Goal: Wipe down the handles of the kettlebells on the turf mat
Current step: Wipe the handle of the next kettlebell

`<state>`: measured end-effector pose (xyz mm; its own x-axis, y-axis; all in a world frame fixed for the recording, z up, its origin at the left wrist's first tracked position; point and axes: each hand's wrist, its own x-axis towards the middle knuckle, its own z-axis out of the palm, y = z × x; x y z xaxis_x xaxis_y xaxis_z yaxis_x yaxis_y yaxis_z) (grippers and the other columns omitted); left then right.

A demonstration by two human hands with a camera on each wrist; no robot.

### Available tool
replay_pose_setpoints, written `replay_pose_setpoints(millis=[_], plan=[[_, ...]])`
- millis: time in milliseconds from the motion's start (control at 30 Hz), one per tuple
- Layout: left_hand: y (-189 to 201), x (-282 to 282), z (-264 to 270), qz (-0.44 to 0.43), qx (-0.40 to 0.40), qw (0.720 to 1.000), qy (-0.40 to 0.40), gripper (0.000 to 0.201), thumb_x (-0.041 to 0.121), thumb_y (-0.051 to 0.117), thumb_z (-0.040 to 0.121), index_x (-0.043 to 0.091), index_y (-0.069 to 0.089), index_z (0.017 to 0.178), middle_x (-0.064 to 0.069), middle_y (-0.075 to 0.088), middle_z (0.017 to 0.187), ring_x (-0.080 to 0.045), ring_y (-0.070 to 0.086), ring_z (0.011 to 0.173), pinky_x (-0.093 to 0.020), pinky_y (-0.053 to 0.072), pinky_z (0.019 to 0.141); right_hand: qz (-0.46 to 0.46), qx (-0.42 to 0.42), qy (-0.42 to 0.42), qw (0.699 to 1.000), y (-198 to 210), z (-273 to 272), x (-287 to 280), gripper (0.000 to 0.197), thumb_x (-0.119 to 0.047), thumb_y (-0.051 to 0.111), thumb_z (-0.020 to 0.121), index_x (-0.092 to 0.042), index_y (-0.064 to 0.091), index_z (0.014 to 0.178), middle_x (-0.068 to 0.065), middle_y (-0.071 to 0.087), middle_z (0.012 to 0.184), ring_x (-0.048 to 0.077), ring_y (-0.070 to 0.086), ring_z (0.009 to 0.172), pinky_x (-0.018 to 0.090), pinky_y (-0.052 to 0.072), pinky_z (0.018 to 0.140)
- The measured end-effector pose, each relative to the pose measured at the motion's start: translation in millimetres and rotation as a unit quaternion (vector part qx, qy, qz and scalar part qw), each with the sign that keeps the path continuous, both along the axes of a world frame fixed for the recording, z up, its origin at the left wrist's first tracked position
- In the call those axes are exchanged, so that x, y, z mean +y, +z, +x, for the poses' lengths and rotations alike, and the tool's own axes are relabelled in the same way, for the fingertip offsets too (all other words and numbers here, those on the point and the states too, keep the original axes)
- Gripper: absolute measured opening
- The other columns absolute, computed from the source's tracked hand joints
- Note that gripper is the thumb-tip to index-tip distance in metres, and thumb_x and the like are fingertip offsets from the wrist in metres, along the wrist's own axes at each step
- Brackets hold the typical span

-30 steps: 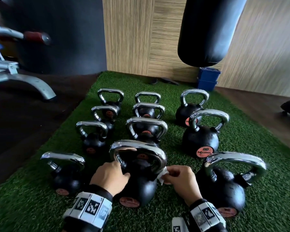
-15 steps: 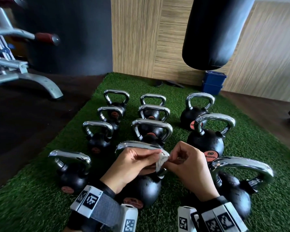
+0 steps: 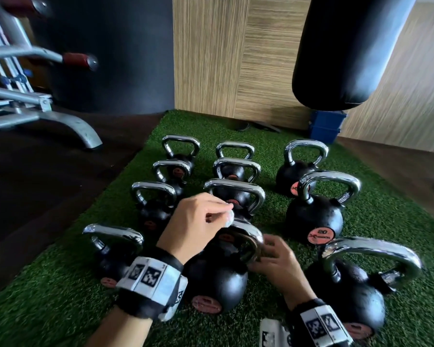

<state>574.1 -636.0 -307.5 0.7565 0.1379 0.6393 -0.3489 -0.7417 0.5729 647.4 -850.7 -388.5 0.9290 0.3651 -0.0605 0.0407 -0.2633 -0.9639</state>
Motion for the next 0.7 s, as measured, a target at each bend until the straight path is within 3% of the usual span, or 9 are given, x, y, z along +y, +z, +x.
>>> replay_pose_setpoints(millis=[33,100,200,300,467,600,700], plan=[[-2,-2,1,0.021,0.010,1.000,0.000,0.020,0.019,0.076,0.089,0.020,0.081,0.108,0.009,0.076,0.109,-0.001,0.070,0.094,-0.023,0.057,0.086,0.007,0.032,0.035,0.999,-9,1,5,0.066,-0.015,0.091,0.055,-0.023,0.062,0.114,0.005,0.075,0.109,0.022,0.073,0.096,0.040,0.060,0.083],[-7,-3,3,0.028,0.017,0.999,0.007,0.019,0.024,0.074,0.091,0.022,0.081,0.108,0.011,0.075,0.111,-0.002,0.069,0.097,-0.023,0.055,0.090,0.001,0.020,0.044,0.999,-24,-2,15,0.059,-0.027,0.092,0.054,-0.020,0.069,0.108,0.006,0.077,0.105,0.021,0.073,0.098,0.046,0.058,0.090],[-10,7,3,0.022,0.005,1.000,0.021,0.017,0.024,0.076,0.089,0.022,0.082,0.105,0.012,0.077,0.107,0.003,0.069,0.095,-0.019,0.055,0.087,-0.024,-0.043,-0.002,0.999,-36,-6,24,0.044,-0.039,0.090,0.058,-0.025,0.075,0.097,-0.002,0.078,0.093,0.015,0.073,0.092,0.048,0.057,0.089],[-15,27,0,-0.041,0.001,0.998,0.049,0.015,0.026,0.081,0.086,0.023,0.083,0.100,0.014,0.078,0.101,0.008,0.069,0.093,-0.013,0.054,0.084,-0.045,-0.056,-0.013,0.997,-40,-6,24,0.046,-0.050,0.088,0.056,-0.027,0.074,0.095,-0.005,0.077,0.090,0.014,0.072,0.090,0.045,0.057,0.087],[-27,33,-2,-0.019,-0.023,0.999,0.038,0.016,0.028,0.080,0.088,0.023,0.082,0.104,0.017,0.076,0.104,0.009,0.069,0.096,-0.008,0.051,0.086,-0.052,-0.066,-0.016,0.996,-41,-5,24,0.037,-0.040,0.091,0.061,-0.034,0.075,0.094,-0.010,0.077,0.088,0.009,0.072,0.087,0.043,0.057,0.085],[-47,47,-4,-0.189,-0.004,0.980,0.065,0.016,0.022,0.077,0.090,0.020,0.082,0.105,0.010,0.079,0.101,0.000,0.074,0.093,-0.015,0.058,0.082,-0.058,-0.070,-0.021,0.996,-42,-6,24,0.033,-0.038,0.090,0.065,-0.033,0.074,0.094,-0.011,0.077,0.089,0.008,0.072,0.088,0.041,0.057,0.086],[-61,57,-7,-0.230,0.011,0.969,0.092,0.022,0.025,0.075,0.090,0.015,0.079,0.109,0.006,0.079,0.101,0.003,0.074,0.088,-0.009,0.055,0.076,-0.053,-0.066,-0.029,0.996,-41,-7,25,0.031,-0.036,0.091,0.065,-0.033,0.074,0.091,-0.013,0.077,0.087,0.004,0.071,0.085,0.039,0.058,0.084]])
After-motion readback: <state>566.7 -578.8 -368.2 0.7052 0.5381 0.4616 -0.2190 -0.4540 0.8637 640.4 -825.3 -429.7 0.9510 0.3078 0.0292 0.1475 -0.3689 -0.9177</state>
